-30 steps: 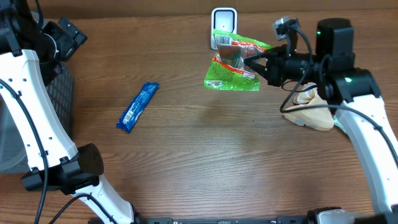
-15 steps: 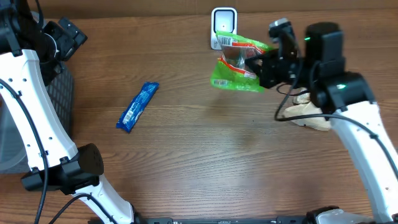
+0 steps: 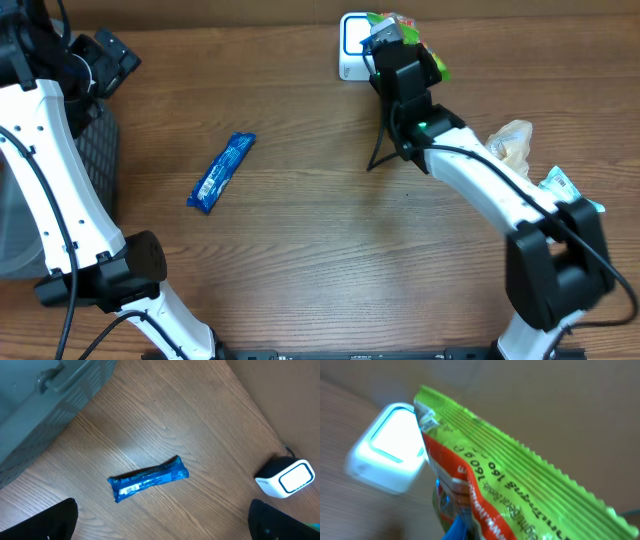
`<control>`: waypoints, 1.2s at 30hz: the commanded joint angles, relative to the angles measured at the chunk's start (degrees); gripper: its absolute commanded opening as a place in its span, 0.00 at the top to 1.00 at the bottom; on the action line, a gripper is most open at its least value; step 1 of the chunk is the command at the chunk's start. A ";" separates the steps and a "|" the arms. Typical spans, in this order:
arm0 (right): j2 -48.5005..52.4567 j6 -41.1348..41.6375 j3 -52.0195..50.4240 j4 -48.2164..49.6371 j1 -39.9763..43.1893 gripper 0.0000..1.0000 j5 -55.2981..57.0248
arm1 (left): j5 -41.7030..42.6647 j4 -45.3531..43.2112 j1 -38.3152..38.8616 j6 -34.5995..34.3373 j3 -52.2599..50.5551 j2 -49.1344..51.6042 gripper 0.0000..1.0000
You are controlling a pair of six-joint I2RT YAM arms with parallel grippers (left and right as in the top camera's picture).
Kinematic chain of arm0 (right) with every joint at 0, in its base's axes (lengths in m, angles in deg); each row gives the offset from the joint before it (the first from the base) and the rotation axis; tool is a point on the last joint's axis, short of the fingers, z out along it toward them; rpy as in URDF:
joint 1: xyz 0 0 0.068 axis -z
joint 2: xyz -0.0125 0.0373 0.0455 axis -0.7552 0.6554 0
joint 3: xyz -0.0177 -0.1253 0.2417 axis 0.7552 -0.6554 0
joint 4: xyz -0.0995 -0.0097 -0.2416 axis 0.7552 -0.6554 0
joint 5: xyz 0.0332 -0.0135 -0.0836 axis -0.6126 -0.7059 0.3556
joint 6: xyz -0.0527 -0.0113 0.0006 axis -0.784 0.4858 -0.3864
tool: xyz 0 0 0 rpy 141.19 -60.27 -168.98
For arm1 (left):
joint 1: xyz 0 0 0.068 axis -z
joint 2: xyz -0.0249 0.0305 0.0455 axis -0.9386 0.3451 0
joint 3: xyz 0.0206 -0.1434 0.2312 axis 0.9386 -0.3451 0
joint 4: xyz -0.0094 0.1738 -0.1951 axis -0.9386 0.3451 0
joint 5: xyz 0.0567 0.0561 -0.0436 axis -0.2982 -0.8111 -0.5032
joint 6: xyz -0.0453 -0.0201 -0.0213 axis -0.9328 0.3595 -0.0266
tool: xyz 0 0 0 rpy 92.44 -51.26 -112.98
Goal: Scan the item barcode
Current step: 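Hold the Haribo bag barcode side against the scanner with right gripper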
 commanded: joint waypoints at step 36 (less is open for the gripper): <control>23.04 -43.74 2.29 48.85 3.34 0.96 -10.21 | 0.20 0.09 0.44 -0.50 0.57 -1.60 0.00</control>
